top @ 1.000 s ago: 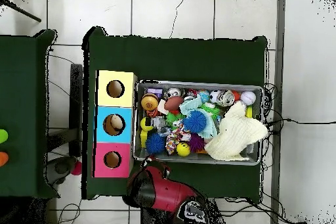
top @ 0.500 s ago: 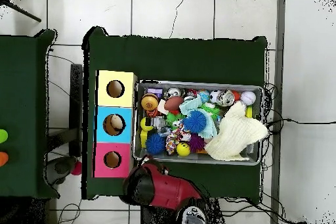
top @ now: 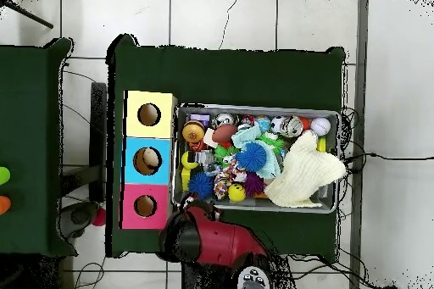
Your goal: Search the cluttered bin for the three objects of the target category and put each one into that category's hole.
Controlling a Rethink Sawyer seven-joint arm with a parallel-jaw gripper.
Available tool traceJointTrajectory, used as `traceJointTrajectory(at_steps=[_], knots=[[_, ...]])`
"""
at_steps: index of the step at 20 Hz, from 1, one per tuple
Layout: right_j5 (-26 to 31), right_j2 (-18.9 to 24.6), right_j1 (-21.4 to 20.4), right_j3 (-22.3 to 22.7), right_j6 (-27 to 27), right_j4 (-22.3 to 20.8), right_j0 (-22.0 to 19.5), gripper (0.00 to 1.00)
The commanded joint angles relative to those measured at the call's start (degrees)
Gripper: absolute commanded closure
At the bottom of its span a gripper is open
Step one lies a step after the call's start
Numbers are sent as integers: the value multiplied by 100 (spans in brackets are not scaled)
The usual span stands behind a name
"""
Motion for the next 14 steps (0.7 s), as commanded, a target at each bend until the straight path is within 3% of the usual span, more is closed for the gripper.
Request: traceJointTrajectory(at_steps=[1,8,14], knots=[[896,398,-143,-786,-117,-270,-223,0],[337,417,412,-1285,-96,-535,-380,0],[247,448,598,-1459,-47,-737,-441,0]])
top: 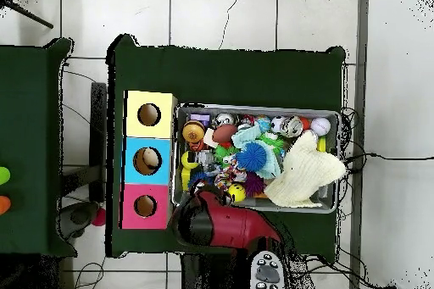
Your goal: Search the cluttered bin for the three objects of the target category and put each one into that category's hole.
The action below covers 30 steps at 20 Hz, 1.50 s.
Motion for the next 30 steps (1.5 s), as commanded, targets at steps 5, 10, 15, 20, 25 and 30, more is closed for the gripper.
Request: traceJointTrajectory(at_steps=[5,10,15,20,25,30], knots=[[-195,417,714,-977,220,-346,-202,0],[-699,283,1180,-1101,466,-312,-62,0],[-1078,303,1403,-1074,664,-185,-77,0],[-1405,325,1684,-1111,738,-67,-95,0],[-1477,353,1773,-1100,733,0,-115,0],[-1444,732,1699,-881,1007,149,-403,0]])
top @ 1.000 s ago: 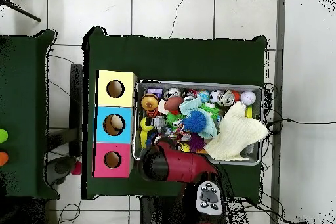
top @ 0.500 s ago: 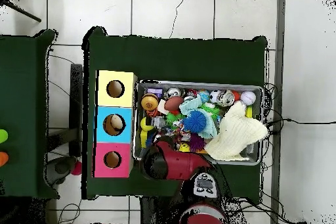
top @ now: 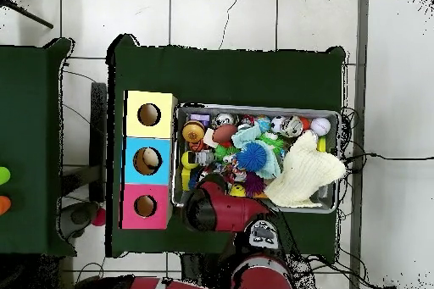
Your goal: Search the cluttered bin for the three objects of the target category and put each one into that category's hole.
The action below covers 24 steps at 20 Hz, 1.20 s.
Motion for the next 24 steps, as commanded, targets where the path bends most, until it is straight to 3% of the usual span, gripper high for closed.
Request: traceJointTrajectory(at_steps=[1,8,9,17,19,24], knots=[[-75,761,410,-255,1047,286,-363,0],[-166,1021,408,-148,1144,288,-581,0],[-150,1068,405,-128,1126,283,-625,100],[-210,890,300,-145,1057,302,-447,100],[-33,862,149,-102,1034,342,-410,100],[1127,970,-683,150,877,515,-453,100]])
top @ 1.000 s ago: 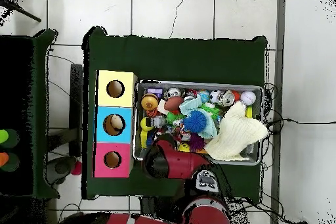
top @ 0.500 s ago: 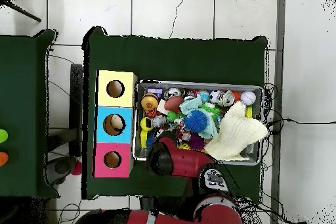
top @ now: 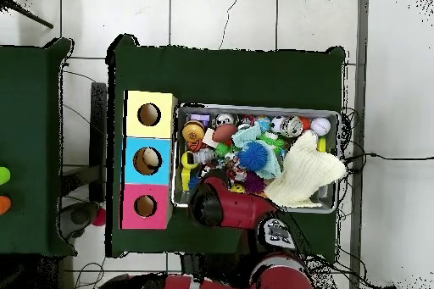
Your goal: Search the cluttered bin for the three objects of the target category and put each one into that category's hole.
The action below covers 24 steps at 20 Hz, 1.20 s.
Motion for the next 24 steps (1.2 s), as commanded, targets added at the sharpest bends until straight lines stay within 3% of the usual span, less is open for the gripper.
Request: traceJointTrajectory(at_steps=[1,6,8,24], knots=[[1187,619,-640,123,861,465,-48,100],[2243,686,-1269,181,620,535,-100,100],[2401,731,-1374,200,576,519,-140,100],[2438,991,-1457,154,370,289,-314,100]])
